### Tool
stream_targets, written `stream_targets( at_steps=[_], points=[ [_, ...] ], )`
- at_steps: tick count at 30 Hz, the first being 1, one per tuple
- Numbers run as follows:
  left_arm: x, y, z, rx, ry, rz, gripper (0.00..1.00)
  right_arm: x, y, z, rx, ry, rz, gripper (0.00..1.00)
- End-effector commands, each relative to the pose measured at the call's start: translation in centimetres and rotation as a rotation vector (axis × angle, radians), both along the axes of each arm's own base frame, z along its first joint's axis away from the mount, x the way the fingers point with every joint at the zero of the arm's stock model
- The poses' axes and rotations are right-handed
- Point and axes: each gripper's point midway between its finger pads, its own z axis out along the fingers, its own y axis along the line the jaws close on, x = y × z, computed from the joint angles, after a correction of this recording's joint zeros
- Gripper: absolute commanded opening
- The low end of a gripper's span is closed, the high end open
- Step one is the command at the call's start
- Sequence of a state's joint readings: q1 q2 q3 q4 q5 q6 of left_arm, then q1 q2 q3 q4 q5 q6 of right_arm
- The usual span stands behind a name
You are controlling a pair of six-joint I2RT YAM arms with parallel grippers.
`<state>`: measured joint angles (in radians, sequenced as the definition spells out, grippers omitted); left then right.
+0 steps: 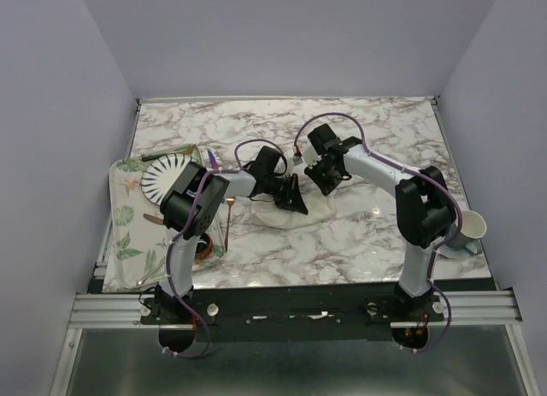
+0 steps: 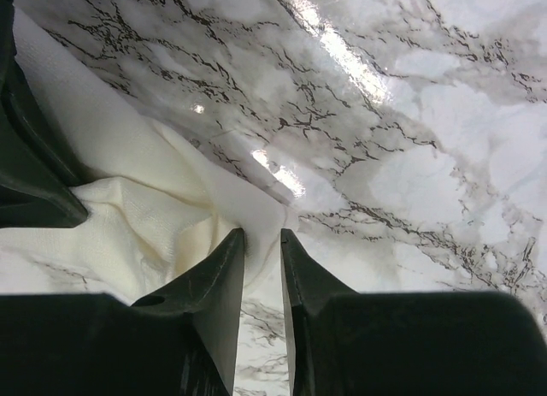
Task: Fold the napkin into a case and place the utensils inside
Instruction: Stuff the top corner of the smaller-rectangle-folded napkin into the folded napkin.
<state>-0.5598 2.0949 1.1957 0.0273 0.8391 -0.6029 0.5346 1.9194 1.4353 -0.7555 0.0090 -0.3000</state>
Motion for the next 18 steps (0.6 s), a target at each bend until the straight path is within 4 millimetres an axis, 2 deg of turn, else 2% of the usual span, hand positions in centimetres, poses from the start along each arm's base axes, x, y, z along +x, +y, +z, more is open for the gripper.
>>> stream_targets(
  at_steps=[1, 10, 18],
  points=[
    [-0.7, 3.4, -6.7, 0.223, 0.057, 0.062, 0.00, 1.0, -0.1, 1.7, 0.008, -0.056, -0.006, 0.31],
    [-0.7, 3.4, -6.6, 0.220, 0.056, 0.061, 0.00, -0.1, 1.8, 3.2, 0.111, 0.011, 0.012, 0.31],
    [-0.7, 3.4, -6.6, 0.220, 0.057, 0.062, 0.00, -1.5, 1.2, 0.2, 0.070, 0.093, 0.028, 0.34]
  ],
)
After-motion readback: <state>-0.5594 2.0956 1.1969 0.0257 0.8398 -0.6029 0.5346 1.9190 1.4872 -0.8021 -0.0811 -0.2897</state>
